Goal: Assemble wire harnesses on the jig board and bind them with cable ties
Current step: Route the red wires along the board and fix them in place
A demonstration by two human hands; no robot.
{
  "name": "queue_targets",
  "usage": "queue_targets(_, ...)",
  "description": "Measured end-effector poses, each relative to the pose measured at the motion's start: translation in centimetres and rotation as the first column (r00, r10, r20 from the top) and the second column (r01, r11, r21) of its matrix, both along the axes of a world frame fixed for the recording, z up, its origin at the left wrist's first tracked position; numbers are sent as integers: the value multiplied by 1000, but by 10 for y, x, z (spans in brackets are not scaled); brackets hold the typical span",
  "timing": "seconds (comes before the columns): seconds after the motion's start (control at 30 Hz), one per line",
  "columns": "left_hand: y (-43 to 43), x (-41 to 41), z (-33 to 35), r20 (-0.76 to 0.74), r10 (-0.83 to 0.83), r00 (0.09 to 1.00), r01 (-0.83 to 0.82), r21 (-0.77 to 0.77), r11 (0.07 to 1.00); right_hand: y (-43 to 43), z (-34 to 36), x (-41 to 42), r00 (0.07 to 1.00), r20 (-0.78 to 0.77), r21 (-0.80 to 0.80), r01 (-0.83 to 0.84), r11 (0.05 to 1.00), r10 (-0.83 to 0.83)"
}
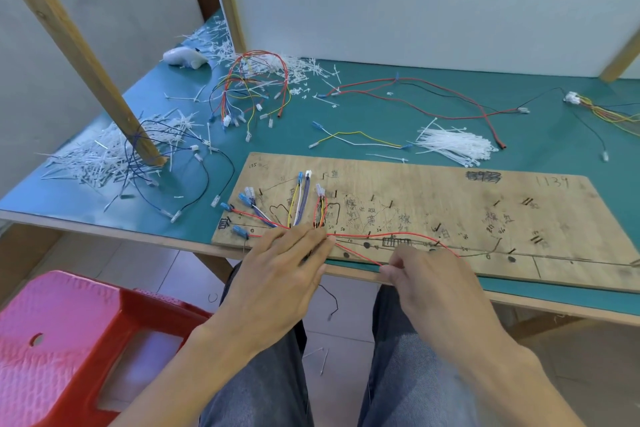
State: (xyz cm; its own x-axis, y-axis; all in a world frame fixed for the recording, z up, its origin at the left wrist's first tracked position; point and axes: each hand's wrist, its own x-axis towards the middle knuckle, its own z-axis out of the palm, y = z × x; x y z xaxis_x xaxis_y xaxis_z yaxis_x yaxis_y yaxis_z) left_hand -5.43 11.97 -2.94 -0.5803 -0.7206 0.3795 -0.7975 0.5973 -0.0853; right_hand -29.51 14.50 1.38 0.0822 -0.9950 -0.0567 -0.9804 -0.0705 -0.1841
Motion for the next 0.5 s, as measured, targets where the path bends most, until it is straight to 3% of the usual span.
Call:
queue_targets(0.37,5,-8,1,-76,49,996,-39,136,990,-6,26,-70,984,-11,27,178,984,-178)
queue_targets(0.5,2,-12,6,-170,63,983,-36,158,987,-9,26,-83,977,126,24,170,985,-172)
